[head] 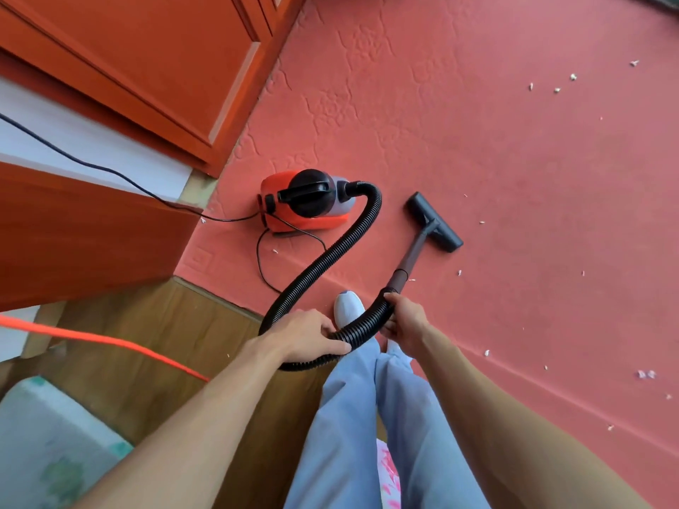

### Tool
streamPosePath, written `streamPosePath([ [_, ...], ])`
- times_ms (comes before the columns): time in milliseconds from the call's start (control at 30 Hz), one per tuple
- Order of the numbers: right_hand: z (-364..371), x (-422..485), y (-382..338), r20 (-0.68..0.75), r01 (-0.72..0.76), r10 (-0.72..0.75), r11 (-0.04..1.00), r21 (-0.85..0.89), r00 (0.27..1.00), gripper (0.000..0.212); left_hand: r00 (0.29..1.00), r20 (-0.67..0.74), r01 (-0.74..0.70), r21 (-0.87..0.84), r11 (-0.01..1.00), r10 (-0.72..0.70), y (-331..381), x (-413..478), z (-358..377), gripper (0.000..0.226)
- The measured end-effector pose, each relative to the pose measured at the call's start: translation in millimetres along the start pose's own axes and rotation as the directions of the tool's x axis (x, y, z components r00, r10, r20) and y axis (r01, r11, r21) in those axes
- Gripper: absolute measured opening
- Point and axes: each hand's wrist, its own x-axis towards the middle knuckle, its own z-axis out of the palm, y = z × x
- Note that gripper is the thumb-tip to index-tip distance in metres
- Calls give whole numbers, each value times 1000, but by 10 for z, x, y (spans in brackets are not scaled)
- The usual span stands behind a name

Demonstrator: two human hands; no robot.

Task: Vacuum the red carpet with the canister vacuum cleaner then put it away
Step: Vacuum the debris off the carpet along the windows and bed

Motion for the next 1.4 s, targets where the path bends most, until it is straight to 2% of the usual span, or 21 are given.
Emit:
streamPosePath([
  [133, -267, -155, 114, -86, 58, -58, 998, -4, 995, 17, 998, 11, -58, -81, 995, 59, 105, -83, 117, 34],
  [300, -501, -543, 83, -147, 130, -106, 977, 167, 983, 15, 986, -66, -156, -48, 987, 152, 387, -294, 173, 39],
  [467, -680, -781, 190, -93, 64, -38, 956, 287, 995, 13, 983, -25, -182, 7, 983, 182, 549, -496, 111, 30],
  [600, -631, -920, 336, -54, -12, 34, 935, 354, 998, 19, 985, 21, -174, 32, 984, 174, 551, -562, 29, 26],
  [867, -273, -792, 487, -56, -16, 47, 882, 470, 997, 15, 980, 147, -157, 168, 973, 133, 313, -350, -185, 21],
  [933, -206, -730, 519, -85, -6, 55, 872, 490, 995, 14, 981, 130, -169, 191, 967, 145, 248, -280, -213, 21],
  [1000, -176, -688, 524, -128, 3, 71, 863, 506, 989, 12, 982, 102, -180, 224, 958, 161, 215, -203, -211, 36],
  [1067, -189, -659, 466, -174, 35, 62, 862, 505, 983, 11, 978, 95, -204, 236, 950, 187, 254, -167, -192, 41],
  [1233, -298, -688, 292, -386, 179, 27, 854, 488, 922, 17, 958, 118, -270, 68, 960, 261, 443, -196, -194, 31],
  [1400, -346, -747, 266, -425, 201, 54, 823, 532, 904, 26, 949, 154, -282, 30, 959, 274, 600, -183, -235, 30],
])
